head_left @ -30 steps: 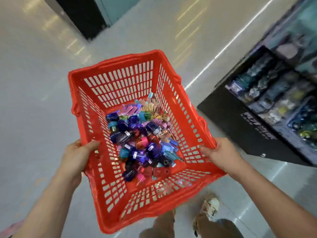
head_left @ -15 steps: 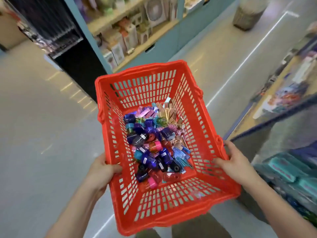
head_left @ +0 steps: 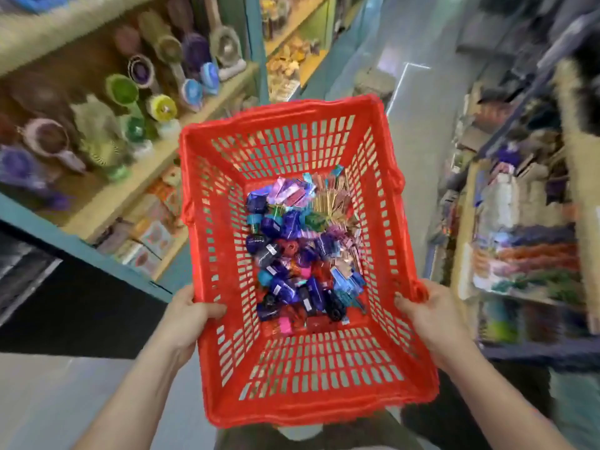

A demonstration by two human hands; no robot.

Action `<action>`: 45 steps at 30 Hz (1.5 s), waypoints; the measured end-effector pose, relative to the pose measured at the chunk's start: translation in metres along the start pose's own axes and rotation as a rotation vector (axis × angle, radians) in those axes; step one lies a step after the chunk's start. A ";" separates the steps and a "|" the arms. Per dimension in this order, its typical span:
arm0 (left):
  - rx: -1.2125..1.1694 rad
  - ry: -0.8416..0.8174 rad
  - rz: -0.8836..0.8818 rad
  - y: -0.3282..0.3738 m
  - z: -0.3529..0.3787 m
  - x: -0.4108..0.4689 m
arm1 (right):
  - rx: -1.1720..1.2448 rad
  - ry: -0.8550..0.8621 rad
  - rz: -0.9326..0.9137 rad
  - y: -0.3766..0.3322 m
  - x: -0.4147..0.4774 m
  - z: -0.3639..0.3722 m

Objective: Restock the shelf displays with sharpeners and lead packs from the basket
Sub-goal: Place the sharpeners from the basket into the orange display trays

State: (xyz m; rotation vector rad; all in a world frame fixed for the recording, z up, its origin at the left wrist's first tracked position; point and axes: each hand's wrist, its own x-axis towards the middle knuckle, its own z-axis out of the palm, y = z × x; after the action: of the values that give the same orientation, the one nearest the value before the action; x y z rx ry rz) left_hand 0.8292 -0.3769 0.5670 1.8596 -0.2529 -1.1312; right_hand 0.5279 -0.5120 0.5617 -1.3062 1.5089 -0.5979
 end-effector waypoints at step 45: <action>0.632 -0.565 0.219 0.761 0.864 0.853 | -0.289 0.692 0.448 -0.300 1.135 -0.284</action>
State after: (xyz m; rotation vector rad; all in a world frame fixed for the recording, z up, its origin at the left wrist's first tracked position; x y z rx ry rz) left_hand 0.8269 -1.8087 0.5151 1.9167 -1.2229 -1.5129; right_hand 0.5088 -1.7182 0.5106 -0.9441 2.4479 -0.5756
